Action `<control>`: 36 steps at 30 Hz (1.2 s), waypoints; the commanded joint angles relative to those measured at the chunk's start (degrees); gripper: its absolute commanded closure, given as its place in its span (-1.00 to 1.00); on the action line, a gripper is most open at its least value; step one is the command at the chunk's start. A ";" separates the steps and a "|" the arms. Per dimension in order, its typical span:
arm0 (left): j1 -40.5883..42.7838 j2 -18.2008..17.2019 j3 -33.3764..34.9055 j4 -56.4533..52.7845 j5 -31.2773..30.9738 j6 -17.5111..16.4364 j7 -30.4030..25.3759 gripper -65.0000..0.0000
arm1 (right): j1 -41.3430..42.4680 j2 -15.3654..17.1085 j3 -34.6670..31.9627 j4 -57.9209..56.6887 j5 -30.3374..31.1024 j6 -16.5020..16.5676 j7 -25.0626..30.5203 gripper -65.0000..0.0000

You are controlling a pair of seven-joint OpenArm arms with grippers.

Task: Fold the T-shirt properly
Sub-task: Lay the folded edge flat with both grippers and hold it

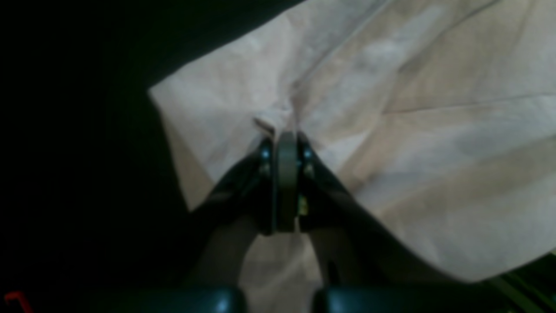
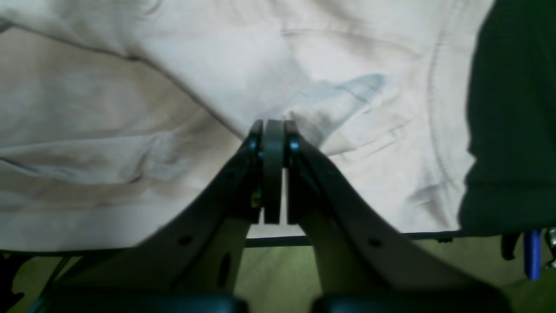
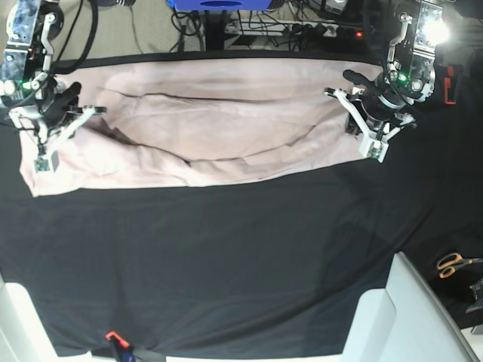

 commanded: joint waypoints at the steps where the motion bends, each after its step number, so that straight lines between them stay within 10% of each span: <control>1: -0.34 -1.12 -0.45 0.78 -0.08 0.28 -1.04 1.00 | 0.06 0.43 0.25 0.95 -0.29 -0.01 0.71 1.00; 36: 1.33 -1.82 0.34 0.69 7.66 0.28 -1.13 1.00 | -1.35 -3.00 0.34 0.51 -7.41 0.25 0.53 1.00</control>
